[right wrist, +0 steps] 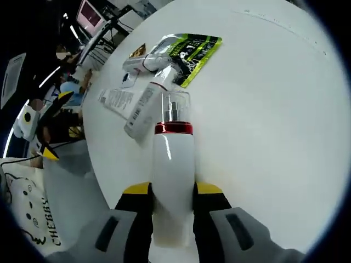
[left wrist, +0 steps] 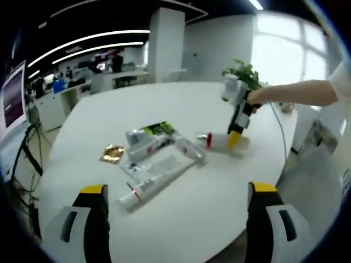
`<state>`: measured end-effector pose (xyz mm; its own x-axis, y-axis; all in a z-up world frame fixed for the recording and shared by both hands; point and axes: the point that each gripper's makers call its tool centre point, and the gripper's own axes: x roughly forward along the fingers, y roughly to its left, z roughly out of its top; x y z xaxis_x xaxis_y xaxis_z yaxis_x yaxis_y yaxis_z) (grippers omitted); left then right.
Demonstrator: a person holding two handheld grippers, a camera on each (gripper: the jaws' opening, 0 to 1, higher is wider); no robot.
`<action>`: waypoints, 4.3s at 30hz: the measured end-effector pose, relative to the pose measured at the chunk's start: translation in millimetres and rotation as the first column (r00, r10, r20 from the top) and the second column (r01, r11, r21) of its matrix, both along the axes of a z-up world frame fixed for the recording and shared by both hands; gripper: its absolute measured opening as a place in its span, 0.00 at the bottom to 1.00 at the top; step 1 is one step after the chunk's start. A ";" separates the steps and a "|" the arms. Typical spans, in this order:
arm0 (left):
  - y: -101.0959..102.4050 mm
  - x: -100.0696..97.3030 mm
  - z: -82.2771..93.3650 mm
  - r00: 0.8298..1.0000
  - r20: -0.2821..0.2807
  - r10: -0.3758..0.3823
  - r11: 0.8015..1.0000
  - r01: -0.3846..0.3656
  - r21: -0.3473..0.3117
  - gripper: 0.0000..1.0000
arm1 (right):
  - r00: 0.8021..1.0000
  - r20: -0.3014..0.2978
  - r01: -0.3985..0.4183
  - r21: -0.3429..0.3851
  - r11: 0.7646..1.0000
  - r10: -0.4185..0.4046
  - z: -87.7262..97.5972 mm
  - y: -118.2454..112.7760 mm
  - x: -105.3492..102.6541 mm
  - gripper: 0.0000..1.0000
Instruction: Arrange the skincare products in the storage area until every visible bottle or jar stands upright without overlapping.
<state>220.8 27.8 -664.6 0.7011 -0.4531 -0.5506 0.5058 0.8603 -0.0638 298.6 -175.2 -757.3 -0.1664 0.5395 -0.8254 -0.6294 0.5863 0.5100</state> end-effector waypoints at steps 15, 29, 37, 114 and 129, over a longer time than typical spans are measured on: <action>-30.4 10.6 -5.8 0.988 -0.036 -0.153 0.987 0.150 -0.058 0.92 | 0.969 -0.156 0.221 0.203 0.954 -0.191 2.3 4.6 -32.4 0.26; -58.3 25.6 -6.3 0.975 -0.055 -0.216 0.960 0.202 -0.194 0.67 | 0.884 -0.309 0.453 0.381 0.806 -0.351 15.0 13.5 -45.8 0.26; -84.0 26.1 -5.5 0.952 -0.056 -0.302 0.912 0.271 -0.307 0.54 | 0.872 -0.316 0.487 0.486 0.726 -0.374 37.1 22.6 -57.0 0.26; -171.5 43.1 36.1 0.884 -0.122 -0.450 0.740 0.293 -0.605 0.26 | 0.962 0.173 0.056 0.634 0.771 -0.211 90.7 50.8 -77.3 0.28; -183.5 57.1 34.5 0.887 -0.044 -0.459 0.837 0.416 -0.356 0.25 | 0.880 0.441 -0.083 0.509 0.857 -0.177 77.2 34.7 -45.5 0.28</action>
